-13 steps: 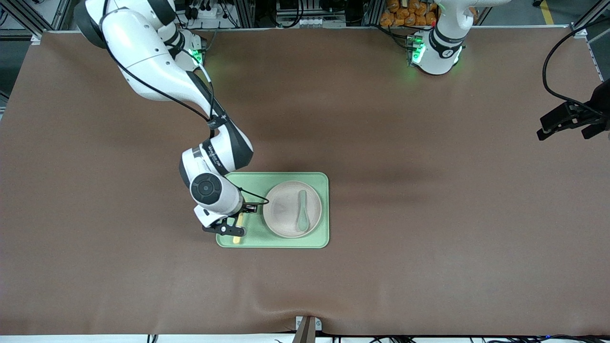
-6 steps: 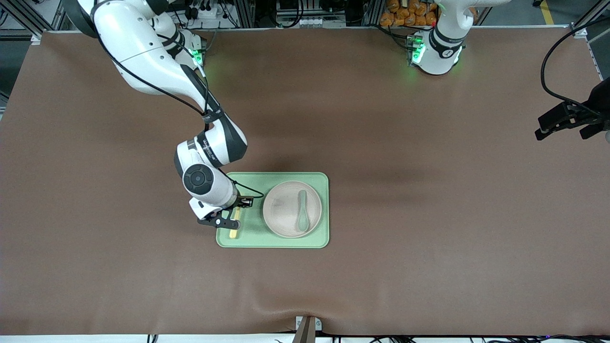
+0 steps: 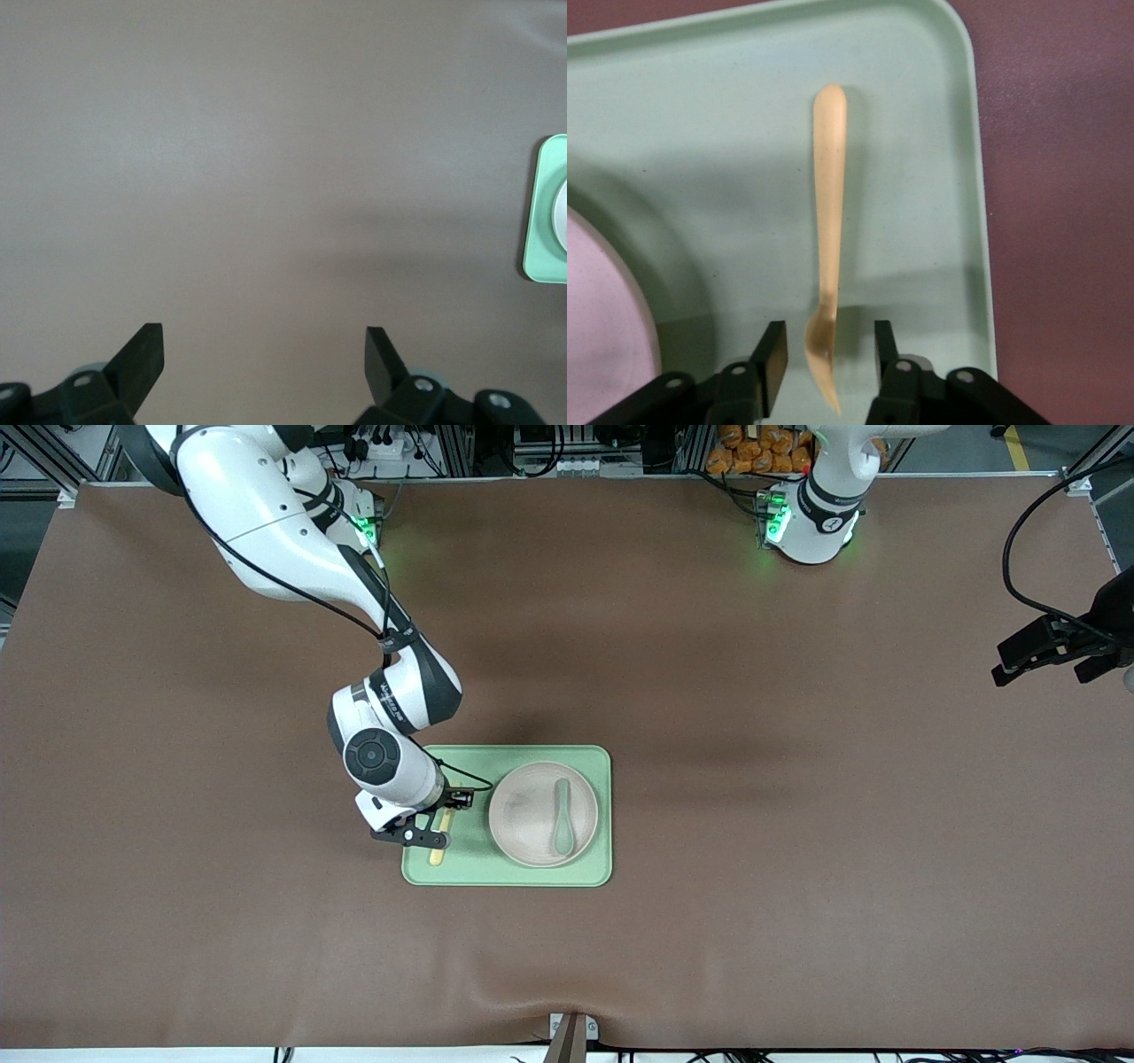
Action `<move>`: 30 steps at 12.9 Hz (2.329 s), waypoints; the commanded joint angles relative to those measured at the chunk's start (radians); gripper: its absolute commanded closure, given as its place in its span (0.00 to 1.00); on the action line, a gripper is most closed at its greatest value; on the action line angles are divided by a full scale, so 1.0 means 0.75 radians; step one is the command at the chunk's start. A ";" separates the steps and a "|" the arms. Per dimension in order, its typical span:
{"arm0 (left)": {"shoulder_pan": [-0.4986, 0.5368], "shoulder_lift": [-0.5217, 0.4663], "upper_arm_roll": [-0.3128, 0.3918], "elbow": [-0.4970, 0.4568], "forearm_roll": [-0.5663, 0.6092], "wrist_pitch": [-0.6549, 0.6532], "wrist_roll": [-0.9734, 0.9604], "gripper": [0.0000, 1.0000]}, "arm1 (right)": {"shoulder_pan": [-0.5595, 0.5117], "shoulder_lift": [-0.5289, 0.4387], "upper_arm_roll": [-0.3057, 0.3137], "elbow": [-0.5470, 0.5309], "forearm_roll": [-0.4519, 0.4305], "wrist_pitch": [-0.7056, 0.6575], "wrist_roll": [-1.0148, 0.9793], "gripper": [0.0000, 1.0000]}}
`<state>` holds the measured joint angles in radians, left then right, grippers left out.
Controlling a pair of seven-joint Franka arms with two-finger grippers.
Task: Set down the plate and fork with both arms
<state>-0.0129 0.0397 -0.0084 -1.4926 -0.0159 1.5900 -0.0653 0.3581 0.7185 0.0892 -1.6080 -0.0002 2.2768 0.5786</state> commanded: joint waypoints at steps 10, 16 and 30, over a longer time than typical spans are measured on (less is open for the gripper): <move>0.001 -0.008 -0.026 -0.002 0.044 -0.005 -0.027 0.00 | -0.301 -0.303 0.004 0.336 0.033 -0.673 -0.206 0.00; -0.001 -0.006 -0.026 0.002 0.042 0.001 -0.025 0.00 | -0.549 -0.600 0.006 0.218 0.041 -0.825 -0.526 0.00; -0.001 -0.004 -0.136 0.002 0.044 -0.042 0.005 0.00 | -0.524 -1.028 0.002 -0.105 0.031 -0.773 -0.581 0.00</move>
<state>-0.0171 0.0426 -0.1027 -1.4952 -0.0142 1.5708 -0.0658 -0.0176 -0.0940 0.0974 -1.7574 0.0313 1.7146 0.1624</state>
